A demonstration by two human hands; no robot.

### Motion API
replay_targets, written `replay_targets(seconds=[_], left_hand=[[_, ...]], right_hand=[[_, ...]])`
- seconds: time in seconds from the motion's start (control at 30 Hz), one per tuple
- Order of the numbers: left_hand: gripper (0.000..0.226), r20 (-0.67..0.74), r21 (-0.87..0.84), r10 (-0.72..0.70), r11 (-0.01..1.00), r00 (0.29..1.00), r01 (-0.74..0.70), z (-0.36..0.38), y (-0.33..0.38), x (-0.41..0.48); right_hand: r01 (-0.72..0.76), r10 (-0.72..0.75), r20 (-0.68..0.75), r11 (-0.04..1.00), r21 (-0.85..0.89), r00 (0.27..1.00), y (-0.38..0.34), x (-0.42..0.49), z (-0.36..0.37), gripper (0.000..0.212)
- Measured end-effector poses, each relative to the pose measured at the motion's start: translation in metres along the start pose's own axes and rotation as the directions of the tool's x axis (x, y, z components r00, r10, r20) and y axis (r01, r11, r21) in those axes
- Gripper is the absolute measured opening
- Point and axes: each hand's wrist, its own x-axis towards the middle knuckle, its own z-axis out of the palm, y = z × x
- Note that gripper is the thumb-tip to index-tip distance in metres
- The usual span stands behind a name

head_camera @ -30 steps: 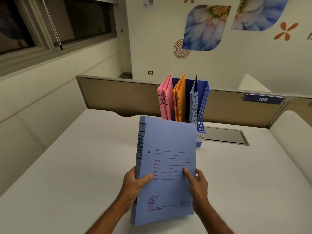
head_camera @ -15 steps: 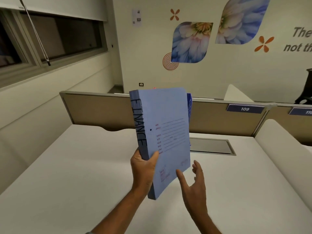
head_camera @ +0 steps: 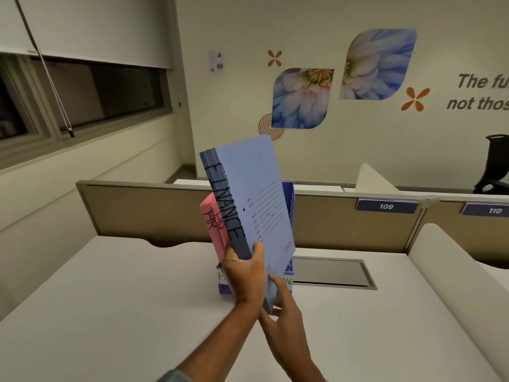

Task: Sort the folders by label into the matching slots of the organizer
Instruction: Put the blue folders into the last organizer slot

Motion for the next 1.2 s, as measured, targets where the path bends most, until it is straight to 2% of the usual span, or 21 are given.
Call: replay_targets(seconds=[0.17,0.27,0.47,0.77,0.9,1.03,1.2], left_hand=[[0.039,-0.003,0.014,0.01,1.0,1.0,-0.01,0.026,0.0,0.01],[0.039,-0.015,0.05,0.035,0.998,0.999,-0.035,0.039,-0.003,0.016],[0.038,-0.018,0.073,0.04,0.997,0.999,-0.039,0.06,-0.01,0.033],[0.036,0.015,0.19,0.095,0.977,0.995,-0.096,0.084,-0.026,0.045],[0.019,0.028,0.26,0.081,0.962,0.996,-0.085,0.091,-0.028,0.047],[0.028,0.072,0.326,0.098,0.938,0.993,-0.116,0.096,-0.034,0.05],[0.024,0.102,0.372,0.102,0.919,0.989,-0.133,0.097,-0.042,0.05]], right_hand=[[0.067,-0.066,-0.041,0.997,0.03,0.997,0.016,0.036,-0.009,0.063],[0.038,-0.033,-0.05,0.995,0.095,0.998,0.026,0.061,-0.012,0.057],[0.107,-0.105,-0.021,0.991,0.079,0.994,0.038,0.096,-0.017,0.062],[0.091,-0.092,0.0,0.987,0.135,0.996,0.052,0.137,-0.023,0.064],[0.069,-0.068,-0.015,0.986,0.153,0.998,0.063,0.151,-0.023,0.064],[0.058,-0.056,-0.015,0.987,0.147,0.998,0.075,0.161,-0.024,0.065],[0.039,-0.04,0.003,0.99,0.136,0.999,0.092,0.172,-0.024,0.07]])
